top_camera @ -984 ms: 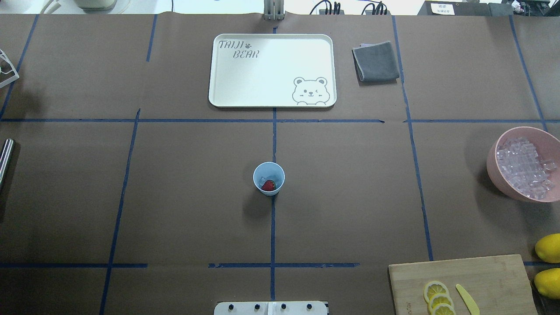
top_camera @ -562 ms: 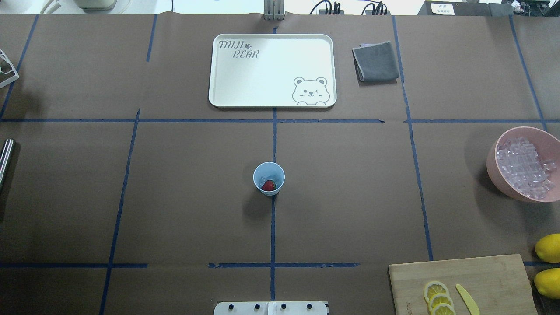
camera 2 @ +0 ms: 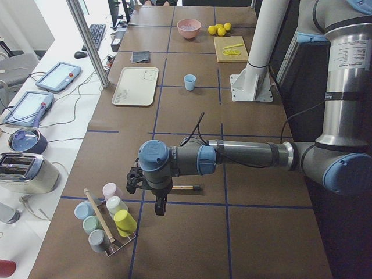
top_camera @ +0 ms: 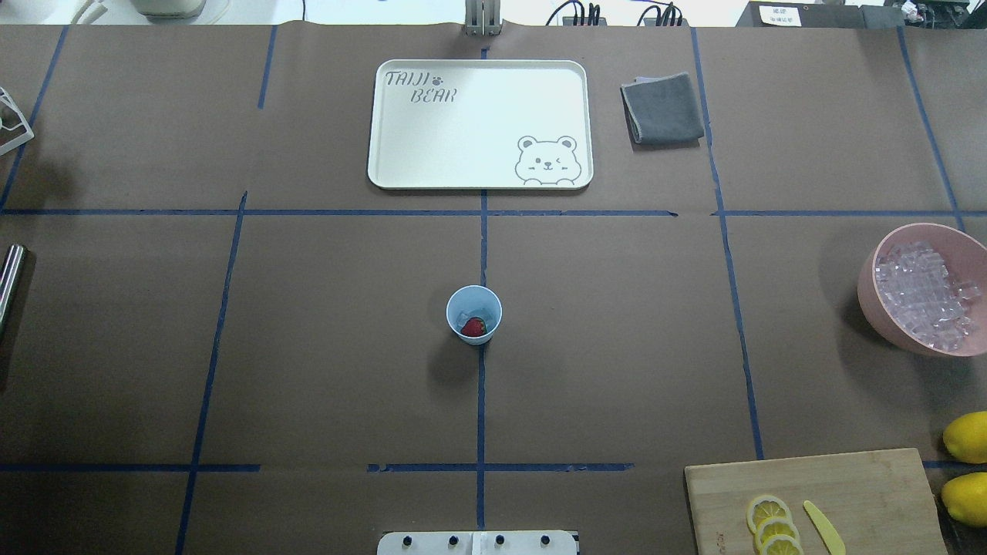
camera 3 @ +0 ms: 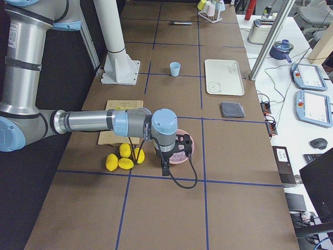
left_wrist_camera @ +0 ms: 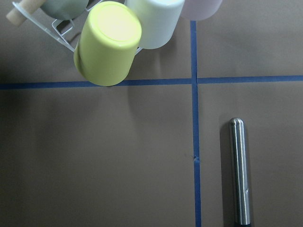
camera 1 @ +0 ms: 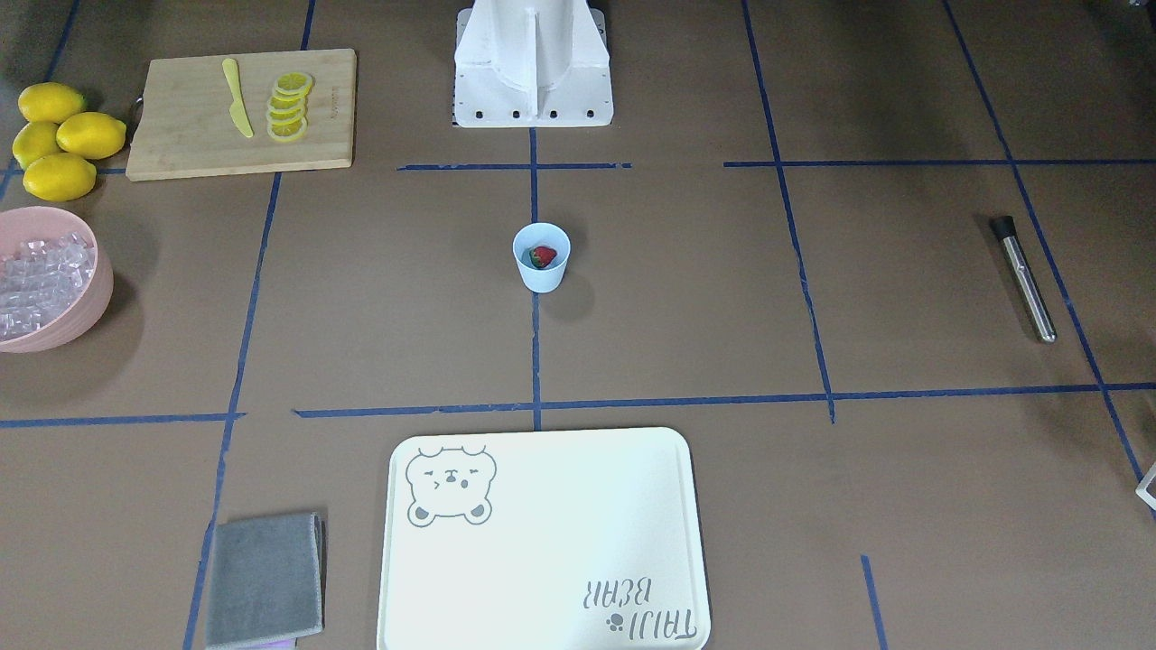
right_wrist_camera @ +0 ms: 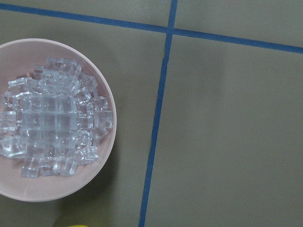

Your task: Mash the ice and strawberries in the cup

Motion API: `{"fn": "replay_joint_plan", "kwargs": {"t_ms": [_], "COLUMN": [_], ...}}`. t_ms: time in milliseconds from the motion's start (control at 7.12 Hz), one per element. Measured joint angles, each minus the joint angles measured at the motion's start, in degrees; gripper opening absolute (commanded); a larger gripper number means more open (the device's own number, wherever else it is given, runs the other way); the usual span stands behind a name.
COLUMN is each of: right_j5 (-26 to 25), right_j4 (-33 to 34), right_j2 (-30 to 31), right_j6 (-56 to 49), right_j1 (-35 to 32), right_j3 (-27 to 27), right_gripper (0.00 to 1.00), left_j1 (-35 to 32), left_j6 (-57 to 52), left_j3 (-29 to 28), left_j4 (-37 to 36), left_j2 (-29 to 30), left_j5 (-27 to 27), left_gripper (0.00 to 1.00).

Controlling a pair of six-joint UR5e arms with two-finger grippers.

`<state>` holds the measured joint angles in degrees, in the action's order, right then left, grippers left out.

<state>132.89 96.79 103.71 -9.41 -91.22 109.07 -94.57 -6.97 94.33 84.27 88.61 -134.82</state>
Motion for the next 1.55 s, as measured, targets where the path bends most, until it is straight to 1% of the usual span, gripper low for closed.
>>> {"fn": "replay_joint_plan", "kwargs": {"t_ms": [422,1546], "right_j5": [0.0,-0.1], "right_j4": [-0.5,-0.6], "right_j2": [0.0,-0.5], "right_j6": [0.1,0.1], "right_j1": [0.0,0.1], "right_j3": [0.0,-0.2], "right_gripper": [1.0,1.0], "left_j1": [0.0,0.0], "left_j6": [-0.4,-0.4], "left_j3": [1.8,2.0], "left_j4": [-0.1,0.0], "left_j2": [-0.6,-0.8], "left_j5": [0.2,0.2], "left_gripper": [1.0,1.0]}}
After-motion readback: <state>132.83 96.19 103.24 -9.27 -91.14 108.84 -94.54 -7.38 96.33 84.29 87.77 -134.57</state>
